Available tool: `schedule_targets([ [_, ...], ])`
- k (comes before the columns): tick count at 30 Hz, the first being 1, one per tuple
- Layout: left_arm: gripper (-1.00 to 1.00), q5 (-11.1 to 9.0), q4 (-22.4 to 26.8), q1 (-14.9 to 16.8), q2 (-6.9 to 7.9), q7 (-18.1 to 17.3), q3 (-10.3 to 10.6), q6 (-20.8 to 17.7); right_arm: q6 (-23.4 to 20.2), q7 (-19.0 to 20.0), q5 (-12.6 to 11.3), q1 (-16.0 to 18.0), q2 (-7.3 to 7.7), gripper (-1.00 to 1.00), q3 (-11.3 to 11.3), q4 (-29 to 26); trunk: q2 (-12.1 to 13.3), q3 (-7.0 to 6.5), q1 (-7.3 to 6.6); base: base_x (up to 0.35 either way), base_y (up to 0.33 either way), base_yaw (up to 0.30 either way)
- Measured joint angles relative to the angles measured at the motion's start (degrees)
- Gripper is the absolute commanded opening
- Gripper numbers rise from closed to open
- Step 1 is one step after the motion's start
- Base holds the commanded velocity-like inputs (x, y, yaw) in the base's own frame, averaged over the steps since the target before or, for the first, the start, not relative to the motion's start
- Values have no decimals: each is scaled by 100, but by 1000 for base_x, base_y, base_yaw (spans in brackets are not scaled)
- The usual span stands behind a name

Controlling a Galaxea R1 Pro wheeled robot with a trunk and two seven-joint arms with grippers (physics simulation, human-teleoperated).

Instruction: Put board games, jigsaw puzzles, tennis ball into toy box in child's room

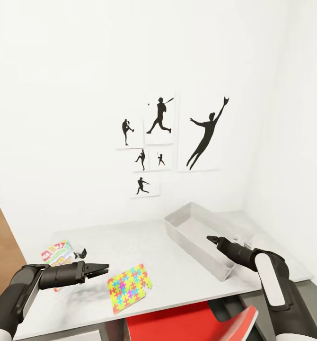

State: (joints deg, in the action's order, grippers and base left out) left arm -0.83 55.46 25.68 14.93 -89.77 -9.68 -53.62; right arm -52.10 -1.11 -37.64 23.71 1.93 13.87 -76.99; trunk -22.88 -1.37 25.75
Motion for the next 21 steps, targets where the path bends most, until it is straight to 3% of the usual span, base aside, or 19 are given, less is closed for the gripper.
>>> schedule_targets([
  [13,100,-7,-1,-1,-1,0,1,0,3,0,-3,-1,15,100,5,1,0,-65,0,76,-1,-160],
  [21,100,-8,0,-2,0,0,0,0,0,0,-2,0,18,100,5,2,0,-78,1,5,0,-39],
])
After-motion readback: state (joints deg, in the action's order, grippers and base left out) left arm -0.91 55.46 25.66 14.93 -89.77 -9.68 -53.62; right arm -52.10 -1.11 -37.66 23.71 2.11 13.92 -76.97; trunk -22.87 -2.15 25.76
